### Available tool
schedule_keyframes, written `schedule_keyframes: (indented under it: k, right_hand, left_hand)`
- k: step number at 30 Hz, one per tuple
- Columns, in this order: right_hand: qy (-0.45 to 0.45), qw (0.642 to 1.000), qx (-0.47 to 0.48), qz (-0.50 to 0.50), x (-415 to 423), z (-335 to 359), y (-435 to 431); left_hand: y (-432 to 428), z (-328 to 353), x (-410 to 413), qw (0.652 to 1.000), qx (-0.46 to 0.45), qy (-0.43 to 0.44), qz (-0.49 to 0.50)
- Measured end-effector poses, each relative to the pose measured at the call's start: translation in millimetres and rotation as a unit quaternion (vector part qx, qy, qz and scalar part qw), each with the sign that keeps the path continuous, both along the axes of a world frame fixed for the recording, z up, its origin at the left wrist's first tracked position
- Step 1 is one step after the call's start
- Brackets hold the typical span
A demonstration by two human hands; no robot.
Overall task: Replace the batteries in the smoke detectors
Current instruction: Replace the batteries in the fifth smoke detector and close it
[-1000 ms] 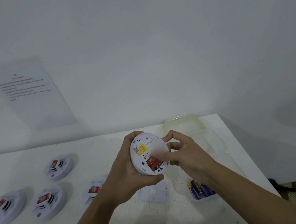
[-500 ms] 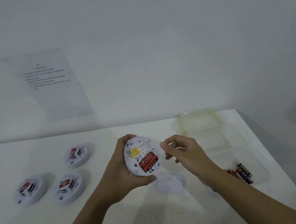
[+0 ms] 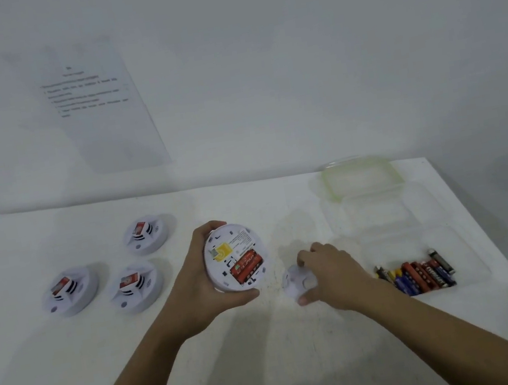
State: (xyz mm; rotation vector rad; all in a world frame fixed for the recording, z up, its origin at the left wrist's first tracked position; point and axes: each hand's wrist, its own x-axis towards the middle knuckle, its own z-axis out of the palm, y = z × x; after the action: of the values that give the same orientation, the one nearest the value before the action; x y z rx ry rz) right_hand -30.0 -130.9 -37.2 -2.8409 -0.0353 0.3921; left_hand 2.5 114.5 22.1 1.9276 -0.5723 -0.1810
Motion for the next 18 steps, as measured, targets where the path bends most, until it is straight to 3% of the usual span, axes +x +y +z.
schedule_keyframes:
  k: [4, 8, 13, 16, 18]
  right_hand:
    - [-0.010, 0.997, 0.072, -0.026, 2.5, 0.8, -1.3]
    - [-0.098, 0.977, 0.177, -0.064, 1.7, 7.9, -4.5]
    - [-0.188, 0.881, 0.413, -0.137, -2.7, 48.6, -6.8]
    - [-0.258, 0.840, 0.463, -0.116, -10.0, 76.3, 0.9]
    - [-0.287, 0.833, 0.463, -0.097, -12.4, 88.1, 5.2]
  left_hand:
    - [-0.2, 1.9, 1.6, 1.000, -0.002, 0.003, -0.005]
    - [-2.8, 5.6, 3.1, 1.000, -0.008, 0.005, -0.008]
    - [-9.5, 10.9, 3.7, 1.000, -0.018, 0.008, -0.010]
    - [-17.2, 14.5, 5.2, 1.000, -0.019, 0.002, -0.012]
    - [-23.7, 16.7, 6.6, 1.000, -0.021, 0.000, -0.017]
